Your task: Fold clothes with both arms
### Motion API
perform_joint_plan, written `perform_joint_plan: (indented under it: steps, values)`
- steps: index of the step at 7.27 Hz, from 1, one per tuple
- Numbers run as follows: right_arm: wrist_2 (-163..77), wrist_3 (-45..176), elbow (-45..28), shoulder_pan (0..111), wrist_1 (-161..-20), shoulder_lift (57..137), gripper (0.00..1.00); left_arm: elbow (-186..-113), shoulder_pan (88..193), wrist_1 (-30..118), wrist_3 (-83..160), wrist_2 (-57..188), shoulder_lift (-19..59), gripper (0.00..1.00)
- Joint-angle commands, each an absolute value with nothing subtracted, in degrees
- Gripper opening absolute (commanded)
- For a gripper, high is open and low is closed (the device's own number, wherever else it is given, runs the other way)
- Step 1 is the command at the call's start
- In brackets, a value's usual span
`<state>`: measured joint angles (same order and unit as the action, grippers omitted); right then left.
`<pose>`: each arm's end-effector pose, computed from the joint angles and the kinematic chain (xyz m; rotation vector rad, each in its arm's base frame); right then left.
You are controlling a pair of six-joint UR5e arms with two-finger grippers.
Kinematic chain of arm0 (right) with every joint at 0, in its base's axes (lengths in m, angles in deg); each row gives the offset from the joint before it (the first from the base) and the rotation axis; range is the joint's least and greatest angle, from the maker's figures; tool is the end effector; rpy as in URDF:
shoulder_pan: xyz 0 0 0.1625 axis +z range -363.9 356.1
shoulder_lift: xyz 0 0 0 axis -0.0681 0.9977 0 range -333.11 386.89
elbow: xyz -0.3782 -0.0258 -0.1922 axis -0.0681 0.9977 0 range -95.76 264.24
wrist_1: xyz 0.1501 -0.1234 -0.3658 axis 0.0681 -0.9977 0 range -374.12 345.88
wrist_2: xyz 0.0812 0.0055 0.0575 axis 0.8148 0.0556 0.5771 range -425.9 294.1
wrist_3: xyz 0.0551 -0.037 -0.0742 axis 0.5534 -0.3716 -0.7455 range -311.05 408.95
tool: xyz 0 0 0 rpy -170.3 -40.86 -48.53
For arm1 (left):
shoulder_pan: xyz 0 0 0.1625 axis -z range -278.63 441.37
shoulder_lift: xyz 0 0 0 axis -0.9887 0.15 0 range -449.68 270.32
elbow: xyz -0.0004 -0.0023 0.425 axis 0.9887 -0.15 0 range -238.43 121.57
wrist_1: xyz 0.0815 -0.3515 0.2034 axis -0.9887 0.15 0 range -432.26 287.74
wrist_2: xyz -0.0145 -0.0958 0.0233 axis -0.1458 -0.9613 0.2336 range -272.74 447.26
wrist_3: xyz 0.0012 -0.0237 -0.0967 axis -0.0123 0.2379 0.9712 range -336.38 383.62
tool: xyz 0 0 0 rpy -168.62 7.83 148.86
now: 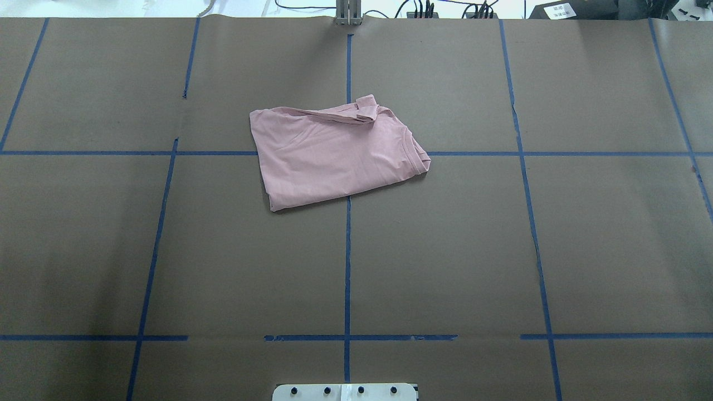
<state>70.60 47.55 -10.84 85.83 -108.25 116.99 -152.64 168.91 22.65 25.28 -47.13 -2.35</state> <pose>0.0589 -0.4909 0.6206 0.0219 -0.8114 -0.0334 -0.0430 -0.4816 0.6360 0.0791 0.7773 0.0569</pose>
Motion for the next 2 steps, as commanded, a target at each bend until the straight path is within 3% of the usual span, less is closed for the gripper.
perform_joint_plan:
  steps: [1, 2]
  values:
    - [70.6, 47.5, -10.9, 85.8, -108.3, 116.8, 1.0, -152.6, 168.9, 22.7, 25.1, -47.1, -2.3, 1.0]
    - [70.6, 47.5, -10.9, 85.8, -108.3, 116.8, 1.0, -152.6, 168.9, 22.7, 25.0, -47.1, -2.3, 1.0]
